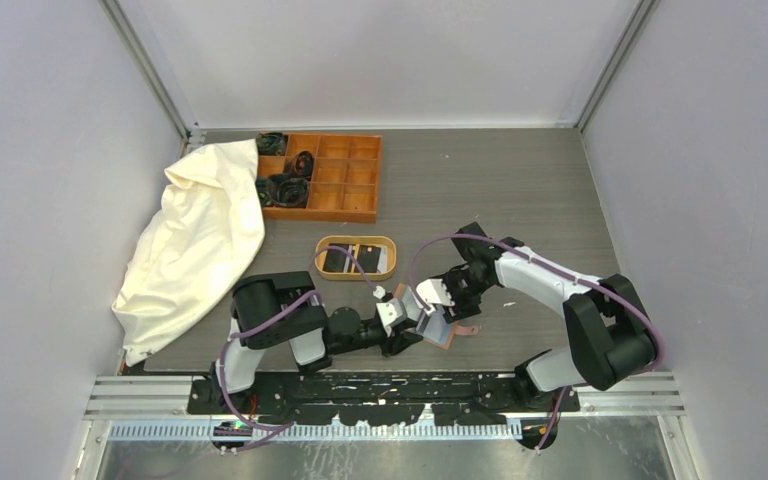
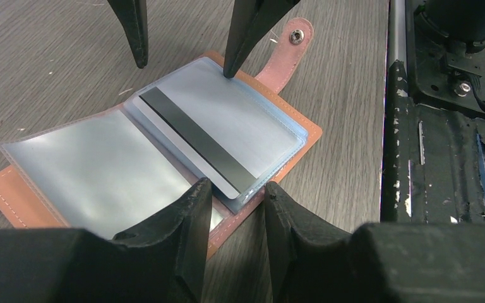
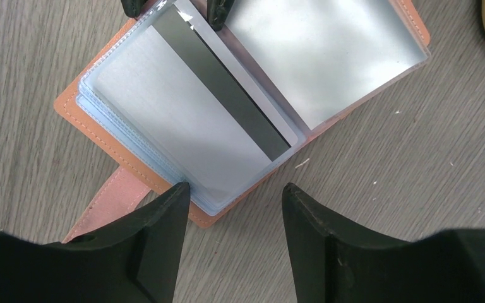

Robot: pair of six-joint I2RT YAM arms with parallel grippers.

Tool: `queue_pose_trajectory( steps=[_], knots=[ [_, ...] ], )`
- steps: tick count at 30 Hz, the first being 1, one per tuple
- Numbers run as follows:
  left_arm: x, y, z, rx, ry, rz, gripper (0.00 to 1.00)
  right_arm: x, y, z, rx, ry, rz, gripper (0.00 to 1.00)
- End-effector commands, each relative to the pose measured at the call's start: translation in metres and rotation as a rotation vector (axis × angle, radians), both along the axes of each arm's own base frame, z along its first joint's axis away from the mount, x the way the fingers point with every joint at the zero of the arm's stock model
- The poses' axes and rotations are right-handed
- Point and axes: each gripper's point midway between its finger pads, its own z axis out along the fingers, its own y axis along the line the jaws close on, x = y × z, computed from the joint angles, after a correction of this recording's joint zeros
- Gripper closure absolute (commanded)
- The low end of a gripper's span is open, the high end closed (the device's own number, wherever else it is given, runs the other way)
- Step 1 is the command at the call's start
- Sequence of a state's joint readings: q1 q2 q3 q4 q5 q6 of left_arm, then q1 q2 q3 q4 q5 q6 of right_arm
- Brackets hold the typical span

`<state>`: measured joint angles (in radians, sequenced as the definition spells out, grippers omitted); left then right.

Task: Put the credit cards into the card holder
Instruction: Turn over the card slot in the card holder.

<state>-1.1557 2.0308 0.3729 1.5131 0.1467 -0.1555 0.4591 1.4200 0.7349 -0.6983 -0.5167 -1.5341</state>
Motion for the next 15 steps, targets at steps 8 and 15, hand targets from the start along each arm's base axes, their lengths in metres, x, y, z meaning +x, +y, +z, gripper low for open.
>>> queue_pose_trajectory(
  steps=[8,15],
  knots=[
    [-0.017,0.002,-0.036,0.097,0.094,-0.067,0.6,0.007,0.01,0.002,0.018,-0.029,-0.029,0.44],
    [-0.017,0.002,-0.038,0.098,0.105,-0.066,0.56,0.009,0.019,0.013,0.072,-0.015,-0.076,0.48]
  ],
)
